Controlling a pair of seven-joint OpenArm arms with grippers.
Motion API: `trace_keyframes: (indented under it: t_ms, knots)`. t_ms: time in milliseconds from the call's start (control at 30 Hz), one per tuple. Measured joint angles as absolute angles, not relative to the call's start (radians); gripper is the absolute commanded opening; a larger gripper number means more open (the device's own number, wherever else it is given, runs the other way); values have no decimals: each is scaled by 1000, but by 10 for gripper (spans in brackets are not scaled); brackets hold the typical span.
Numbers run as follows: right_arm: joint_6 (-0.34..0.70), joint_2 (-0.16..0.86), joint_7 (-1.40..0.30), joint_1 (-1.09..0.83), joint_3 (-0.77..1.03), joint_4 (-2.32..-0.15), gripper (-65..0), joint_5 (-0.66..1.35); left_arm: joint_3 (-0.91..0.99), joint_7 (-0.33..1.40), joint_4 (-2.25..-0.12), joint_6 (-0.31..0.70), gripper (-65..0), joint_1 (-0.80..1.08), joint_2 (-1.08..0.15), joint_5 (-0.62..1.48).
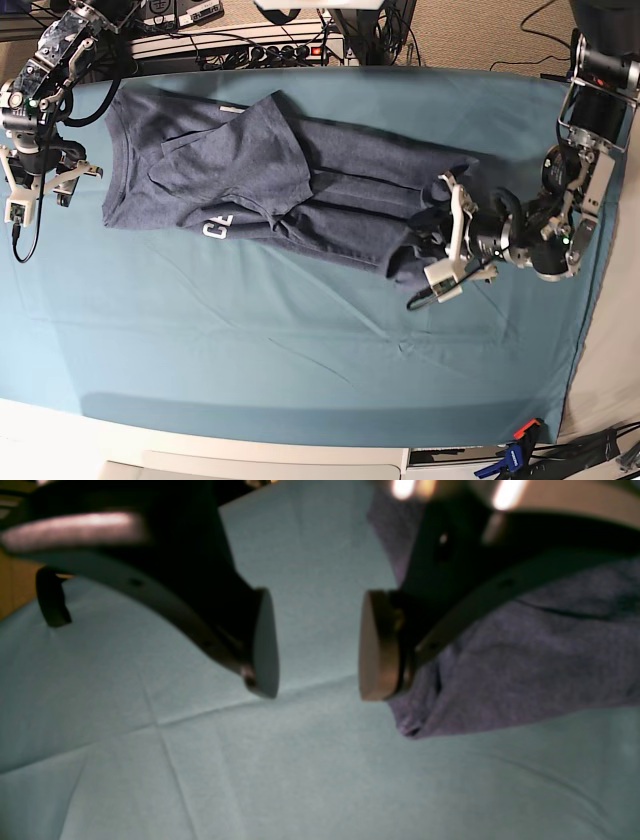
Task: Fold the T-shirt properly
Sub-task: 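Grasp the hem end of the shirt with the left gripper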
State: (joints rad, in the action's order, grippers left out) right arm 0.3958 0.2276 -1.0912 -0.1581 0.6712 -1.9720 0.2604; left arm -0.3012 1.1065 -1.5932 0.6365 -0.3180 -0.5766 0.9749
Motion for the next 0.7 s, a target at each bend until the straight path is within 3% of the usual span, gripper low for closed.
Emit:
trace_keyframes:
  t_ms: [700]
  knots:
    - [396, 227, -1091, -173, 671, -1972, -374, 278, -319, 1050, -1598, 582, -650, -292, -438, 734]
